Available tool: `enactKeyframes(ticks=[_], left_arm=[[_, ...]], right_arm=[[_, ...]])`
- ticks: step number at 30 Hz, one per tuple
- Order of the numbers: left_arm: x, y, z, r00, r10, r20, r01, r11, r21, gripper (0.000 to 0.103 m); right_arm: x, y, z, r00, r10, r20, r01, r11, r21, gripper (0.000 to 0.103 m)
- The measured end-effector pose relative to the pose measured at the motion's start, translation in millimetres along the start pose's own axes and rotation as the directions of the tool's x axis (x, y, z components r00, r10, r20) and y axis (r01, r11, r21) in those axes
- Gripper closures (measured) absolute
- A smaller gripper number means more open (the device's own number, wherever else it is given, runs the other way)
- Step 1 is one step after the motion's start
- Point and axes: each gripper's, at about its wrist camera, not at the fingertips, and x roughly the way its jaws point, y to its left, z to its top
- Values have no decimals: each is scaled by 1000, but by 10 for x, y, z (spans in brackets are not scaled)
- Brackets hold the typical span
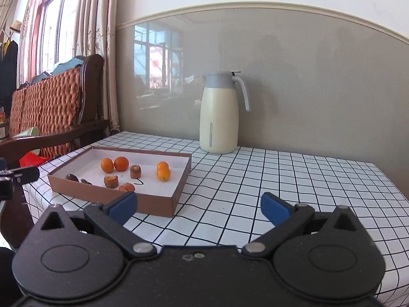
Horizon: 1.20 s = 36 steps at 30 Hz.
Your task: Organize fruits
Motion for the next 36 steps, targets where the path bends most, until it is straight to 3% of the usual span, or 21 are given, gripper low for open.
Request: enactKeyframes(ticks=[8, 36], left_arm=[[-91, -139, -52, 998, -4, 66, 2, 1000, 27, 0], [-66, -127, -50, 998, 1, 59, -2, 1000, 12, 0]], right_arm=[[-90, 29, -19, 999, -18, 49, 19, 999, -33, 6], [-74, 5, -19, 999, -14, 29, 14, 1000, -13, 6]])
